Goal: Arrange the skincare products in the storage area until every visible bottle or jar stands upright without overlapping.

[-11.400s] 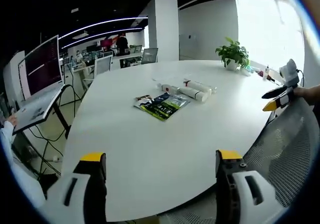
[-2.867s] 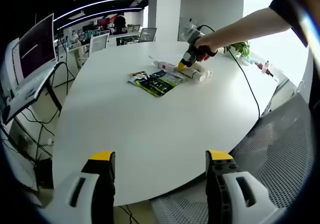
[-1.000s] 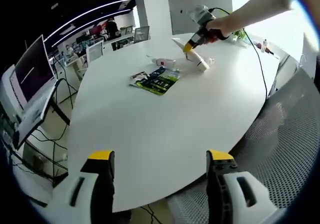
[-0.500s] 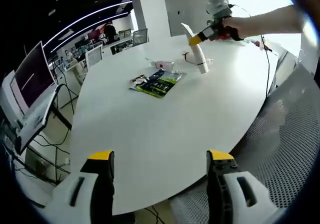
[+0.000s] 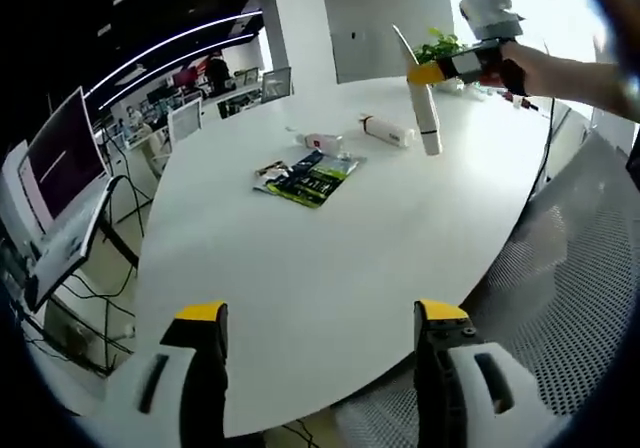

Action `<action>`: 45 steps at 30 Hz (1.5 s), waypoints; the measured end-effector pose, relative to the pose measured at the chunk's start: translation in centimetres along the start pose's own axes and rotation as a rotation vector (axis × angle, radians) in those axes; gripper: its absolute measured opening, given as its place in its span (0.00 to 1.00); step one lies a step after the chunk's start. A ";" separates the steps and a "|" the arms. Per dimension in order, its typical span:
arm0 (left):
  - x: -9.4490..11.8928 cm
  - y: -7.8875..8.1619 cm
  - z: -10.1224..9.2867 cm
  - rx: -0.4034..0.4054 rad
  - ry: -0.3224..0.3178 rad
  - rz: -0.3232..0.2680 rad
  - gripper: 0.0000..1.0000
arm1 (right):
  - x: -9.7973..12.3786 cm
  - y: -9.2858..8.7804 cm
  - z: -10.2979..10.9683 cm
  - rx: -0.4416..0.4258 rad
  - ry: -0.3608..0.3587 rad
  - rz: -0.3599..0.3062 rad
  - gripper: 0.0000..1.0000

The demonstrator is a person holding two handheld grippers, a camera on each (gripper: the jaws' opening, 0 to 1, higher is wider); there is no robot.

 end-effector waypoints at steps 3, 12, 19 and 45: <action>0.0 0.1 0.0 -0.002 -0.001 -0.007 0.70 | 0.8 0.0 0.5 0.004 0.000 -0.009 0.23; 0.4 0.4 0.2 0.038 0.020 -0.067 0.71 | 3.0 -0.7 2.4 -0.006 -0.007 -0.019 0.23; 0.3 1.7 -1.1 0.002 -0.095 -0.064 0.73 | 4.6 -1.8 4.3 0.013 -0.007 -0.017 0.23; -3.8 15.7 -10.6 0.247 -0.618 -0.358 0.53 | 7.6 -3.5 6.2 -0.043 -0.041 -0.060 0.24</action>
Point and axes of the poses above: the point that each gripper's makers call its tool centre point, and the gripper's own axes: x roughly backward along the fingers, z roughly to its left, y roughly out of its top, the point moved 9 cm from there along x, roughly backward along the fingers, and after that the axes turned 7 degrees about -z, right-handed, at the moved point
